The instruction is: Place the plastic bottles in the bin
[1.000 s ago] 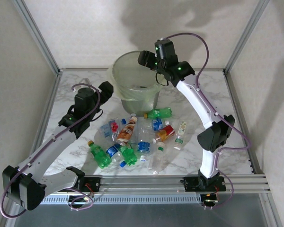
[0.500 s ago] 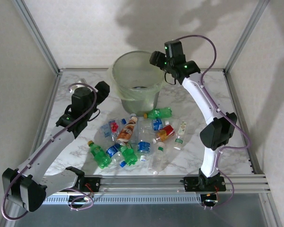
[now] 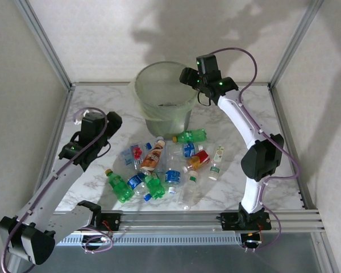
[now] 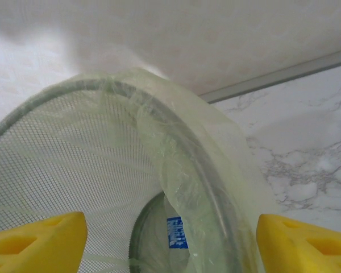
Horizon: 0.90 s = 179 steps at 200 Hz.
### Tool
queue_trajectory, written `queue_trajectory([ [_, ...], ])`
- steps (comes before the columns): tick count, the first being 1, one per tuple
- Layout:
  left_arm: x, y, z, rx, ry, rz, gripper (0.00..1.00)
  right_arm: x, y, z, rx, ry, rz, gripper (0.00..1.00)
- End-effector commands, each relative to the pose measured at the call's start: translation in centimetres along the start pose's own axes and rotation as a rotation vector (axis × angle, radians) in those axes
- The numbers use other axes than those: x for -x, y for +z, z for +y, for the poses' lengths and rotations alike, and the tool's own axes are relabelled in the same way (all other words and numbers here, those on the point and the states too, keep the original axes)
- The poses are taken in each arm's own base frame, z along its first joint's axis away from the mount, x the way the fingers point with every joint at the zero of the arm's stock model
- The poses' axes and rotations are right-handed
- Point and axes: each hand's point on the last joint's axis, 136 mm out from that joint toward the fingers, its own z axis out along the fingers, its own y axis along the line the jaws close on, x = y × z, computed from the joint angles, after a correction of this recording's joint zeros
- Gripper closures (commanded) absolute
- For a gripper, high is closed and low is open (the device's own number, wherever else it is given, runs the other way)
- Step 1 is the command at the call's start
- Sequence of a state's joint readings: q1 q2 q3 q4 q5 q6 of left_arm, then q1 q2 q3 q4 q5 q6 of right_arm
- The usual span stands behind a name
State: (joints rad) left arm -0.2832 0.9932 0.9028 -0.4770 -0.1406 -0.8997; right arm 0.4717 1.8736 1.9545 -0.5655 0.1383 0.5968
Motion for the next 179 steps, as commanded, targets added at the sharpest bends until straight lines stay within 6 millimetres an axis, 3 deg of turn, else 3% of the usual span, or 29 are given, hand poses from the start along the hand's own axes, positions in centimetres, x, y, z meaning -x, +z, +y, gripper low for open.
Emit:
queue_trajectory([
  [1,-2.0,-0.5,5.8,0.219,0.005,0.056,0.16,4.1,-5.3,1.2,0.023,-0.019,-0.133,0.21],
  [18,-3.1,0.1,4.8,0.155,-0.001,0.107,0.17,4.2,-7.0,1.3,0.022,-0.028,-0.153,0.2],
  [34,-4.3,0.4,1.5,0.019,0.018,0.166,0.16,3.4,-8.3,1.4,0.025,-0.041,-0.154,0.2],
  [51,-5.1,0.0,-1.4,-0.021,0.121,0.173,0.1,2.2,-9.5,1.0,0.017,-0.054,-0.143,0.2],
  [68,-6.2,0.4,-2.6,0.034,0.24,0.181,0.01,0.9,-10.4,0.0,0.002,-0.051,-0.132,0.2],
  [113,-8.4,1.0,-1.7,0.204,0.397,0.165,0.01,-1.7,-12.0,-2.9,-0.044,-0.019,-0.115,0.2],
  [152,-11.2,1.9,-1.4,0.24,0.445,0.19,0.0,-3.0,-12.7,-4.2,-0.068,-0.013,-0.093,0.2],
  [179,-11.9,3.0,-0.8,0.269,0.449,0.184,0.0,-3.8,-13.2,-4.9,-0.078,-0.01,-0.08,0.2],
])
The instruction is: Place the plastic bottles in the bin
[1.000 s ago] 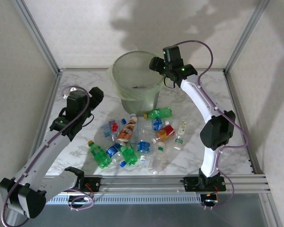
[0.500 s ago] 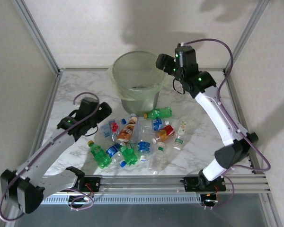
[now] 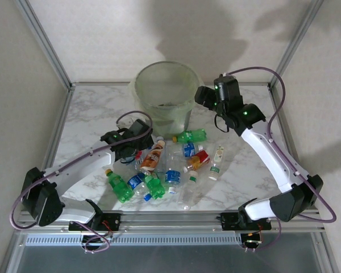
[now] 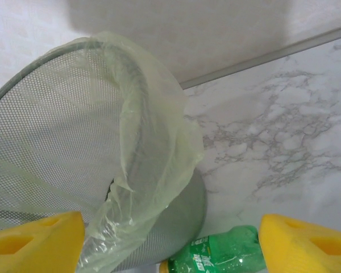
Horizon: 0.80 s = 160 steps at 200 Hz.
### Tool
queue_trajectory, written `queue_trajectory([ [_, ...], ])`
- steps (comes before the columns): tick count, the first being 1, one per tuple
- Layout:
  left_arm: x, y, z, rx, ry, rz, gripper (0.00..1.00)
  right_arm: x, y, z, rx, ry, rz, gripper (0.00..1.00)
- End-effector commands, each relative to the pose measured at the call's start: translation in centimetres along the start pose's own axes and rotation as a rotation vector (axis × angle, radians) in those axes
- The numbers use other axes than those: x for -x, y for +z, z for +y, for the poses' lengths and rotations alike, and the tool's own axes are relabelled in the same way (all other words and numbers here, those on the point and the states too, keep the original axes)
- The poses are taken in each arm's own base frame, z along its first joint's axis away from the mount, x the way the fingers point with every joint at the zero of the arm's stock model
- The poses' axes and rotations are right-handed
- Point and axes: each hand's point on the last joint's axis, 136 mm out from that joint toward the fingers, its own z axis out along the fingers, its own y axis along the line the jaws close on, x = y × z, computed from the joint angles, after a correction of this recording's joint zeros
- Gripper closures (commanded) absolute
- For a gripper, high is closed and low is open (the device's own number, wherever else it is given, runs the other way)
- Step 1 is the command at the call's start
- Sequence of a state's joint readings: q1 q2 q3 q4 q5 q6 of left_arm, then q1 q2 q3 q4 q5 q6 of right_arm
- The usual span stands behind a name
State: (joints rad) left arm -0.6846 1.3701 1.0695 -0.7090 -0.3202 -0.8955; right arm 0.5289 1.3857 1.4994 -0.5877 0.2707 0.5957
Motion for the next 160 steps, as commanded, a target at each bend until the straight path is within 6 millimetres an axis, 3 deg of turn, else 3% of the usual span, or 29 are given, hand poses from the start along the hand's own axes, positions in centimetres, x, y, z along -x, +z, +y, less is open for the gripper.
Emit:
queue_trajectory([
  [1,0.2,0.7,0.9,0.067,-0.006,-0.035,0.0,-0.1,-1.2,-0.9,-0.02,0.02,-0.017,0.2],
  [76,-1.6,3.6,1.3,0.132,0.027,0.001,0.12,-1.3,-1.5,-2.0,-0.043,0.028,0.006,0.2],
  [160,-2.5,4.7,1.9,0.158,0.041,0.016,0.23,-2.4,-1.5,-3.1,-0.074,0.029,0.02,0.2],
])
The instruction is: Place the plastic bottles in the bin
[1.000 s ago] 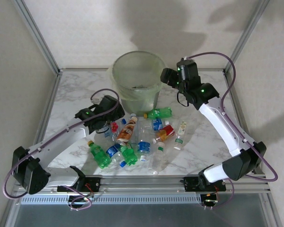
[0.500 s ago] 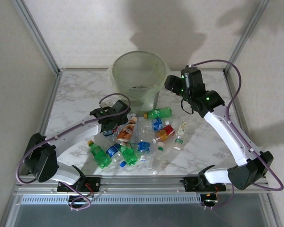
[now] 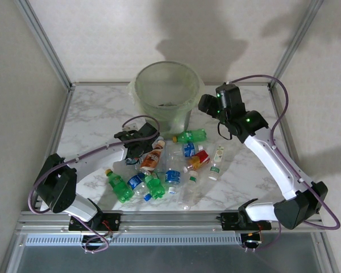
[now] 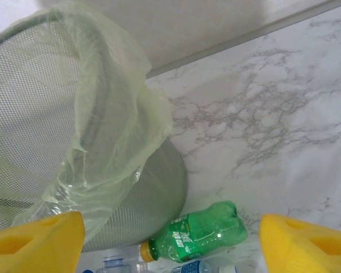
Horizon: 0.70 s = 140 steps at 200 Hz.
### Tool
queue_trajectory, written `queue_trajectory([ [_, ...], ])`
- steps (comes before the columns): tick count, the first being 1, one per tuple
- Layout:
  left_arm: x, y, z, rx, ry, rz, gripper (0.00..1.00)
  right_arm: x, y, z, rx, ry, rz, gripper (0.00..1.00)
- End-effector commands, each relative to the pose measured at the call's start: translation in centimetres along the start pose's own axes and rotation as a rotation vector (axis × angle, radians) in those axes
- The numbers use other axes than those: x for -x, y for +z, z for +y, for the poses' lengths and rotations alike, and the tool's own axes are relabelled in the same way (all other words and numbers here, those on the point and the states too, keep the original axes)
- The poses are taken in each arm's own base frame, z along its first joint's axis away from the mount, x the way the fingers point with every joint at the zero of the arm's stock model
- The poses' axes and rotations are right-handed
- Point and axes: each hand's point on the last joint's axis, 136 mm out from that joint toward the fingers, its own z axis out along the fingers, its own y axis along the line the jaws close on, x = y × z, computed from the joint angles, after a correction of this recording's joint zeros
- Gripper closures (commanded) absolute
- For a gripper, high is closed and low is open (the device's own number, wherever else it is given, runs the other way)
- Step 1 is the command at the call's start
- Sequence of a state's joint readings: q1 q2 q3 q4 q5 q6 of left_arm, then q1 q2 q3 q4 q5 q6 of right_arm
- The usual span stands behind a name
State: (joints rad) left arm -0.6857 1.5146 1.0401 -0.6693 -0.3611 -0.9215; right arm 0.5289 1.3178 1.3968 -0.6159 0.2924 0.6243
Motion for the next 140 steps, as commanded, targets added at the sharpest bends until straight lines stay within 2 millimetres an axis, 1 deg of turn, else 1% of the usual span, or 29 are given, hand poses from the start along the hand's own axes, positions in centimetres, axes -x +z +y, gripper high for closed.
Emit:
queue_trajectory([
  [1,-0.3,0.6,0.9,0.035,0.005,-0.013,0.23,0.0,-0.9,-0.8,-0.02,0.017,-0.018,0.2],
  [30,-0.6,0.8,1.1,0.037,0.004,-0.008,0.28,-0.6,-0.9,-1.4,-0.033,0.022,-0.012,0.19],
  [50,-0.6,0.8,1.1,0.037,0.009,-0.01,0.3,-0.6,-1.1,-1.6,-0.038,0.025,-0.017,0.2],
  [65,-0.5,0.8,1.1,0.04,0.009,-0.016,0.33,-0.6,-1.2,-1.7,-0.039,0.026,-0.02,0.2],
  [94,-0.1,0.3,1.4,0.042,0.002,-0.032,0.39,-0.4,-1.4,-1.7,-0.038,0.029,-0.029,0.19],
  [140,1.0,-0.9,1.5,0.028,-0.017,-0.062,0.41,-0.2,-1.5,-1.7,-0.039,0.026,-0.037,0.2],
])
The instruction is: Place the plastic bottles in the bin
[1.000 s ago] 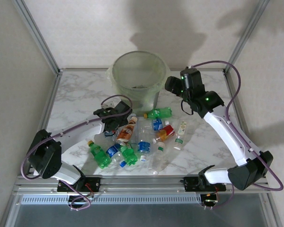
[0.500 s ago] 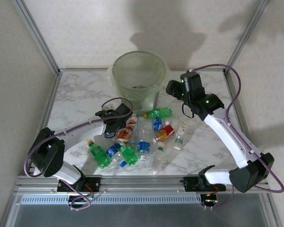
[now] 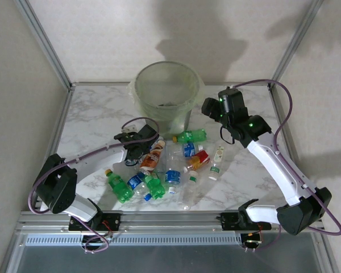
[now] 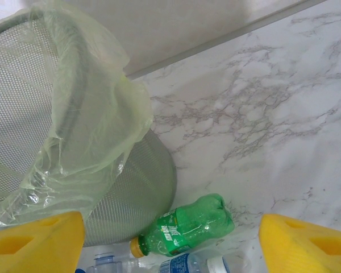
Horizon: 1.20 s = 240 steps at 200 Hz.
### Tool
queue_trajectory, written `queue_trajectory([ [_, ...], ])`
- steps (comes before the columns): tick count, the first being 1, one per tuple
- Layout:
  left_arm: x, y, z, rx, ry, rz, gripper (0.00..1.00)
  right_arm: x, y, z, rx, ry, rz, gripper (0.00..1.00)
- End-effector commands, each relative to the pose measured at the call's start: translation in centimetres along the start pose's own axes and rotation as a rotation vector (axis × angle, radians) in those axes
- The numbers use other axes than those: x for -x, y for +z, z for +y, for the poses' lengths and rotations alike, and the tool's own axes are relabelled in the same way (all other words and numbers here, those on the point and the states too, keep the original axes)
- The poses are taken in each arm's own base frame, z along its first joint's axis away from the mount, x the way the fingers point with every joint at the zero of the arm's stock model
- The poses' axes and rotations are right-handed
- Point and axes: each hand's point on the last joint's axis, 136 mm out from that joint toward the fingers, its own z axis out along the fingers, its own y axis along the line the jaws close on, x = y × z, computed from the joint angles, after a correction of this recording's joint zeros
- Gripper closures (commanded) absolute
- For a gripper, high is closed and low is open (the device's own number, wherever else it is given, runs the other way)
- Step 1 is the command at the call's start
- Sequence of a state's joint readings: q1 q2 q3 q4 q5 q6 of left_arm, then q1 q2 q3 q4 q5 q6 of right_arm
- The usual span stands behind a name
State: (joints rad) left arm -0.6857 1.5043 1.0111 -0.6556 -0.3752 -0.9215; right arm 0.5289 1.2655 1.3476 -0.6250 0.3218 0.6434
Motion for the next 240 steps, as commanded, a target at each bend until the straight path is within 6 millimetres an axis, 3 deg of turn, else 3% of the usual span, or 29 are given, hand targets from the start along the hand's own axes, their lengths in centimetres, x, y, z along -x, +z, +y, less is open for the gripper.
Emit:
queue_trajectory([
  [1,1.3,-1.2,0.9,0.016,-0.02,-0.053,0.41,0.3,-0.6,-0.4,-0.012,0.009,-0.024,0.2],
  [30,3.2,-3.8,0.5,-0.03,-0.051,-0.083,0.42,0.8,-0.9,-0.4,-0.013,0.003,-0.037,0.2],
  [94,10.1,-12.6,0.2,-0.189,-0.129,-0.215,0.43,1.9,-1.8,0.3,0.021,0.007,-0.068,0.2],
  [140,16.7,-19.2,0.0,-0.364,-0.222,-0.308,0.44,2.5,-3.2,1.0,0.079,0.015,-0.088,0.2],
  [177,22.2,-24.4,-2.1,-0.64,-0.297,-0.376,0.41,3.1,-4.8,2.7,0.202,0.027,-0.117,0.19],
  [213,26.5,-26.8,-4.9,-0.828,-0.384,-0.432,0.4,3.4,-5.3,3.4,0.242,0.035,-0.119,0.19],
  [240,28.7,-25.5,-7.1,-0.864,-0.437,-0.45,0.4,3.4,-5.4,3.0,0.222,0.036,-0.118,0.19],
])
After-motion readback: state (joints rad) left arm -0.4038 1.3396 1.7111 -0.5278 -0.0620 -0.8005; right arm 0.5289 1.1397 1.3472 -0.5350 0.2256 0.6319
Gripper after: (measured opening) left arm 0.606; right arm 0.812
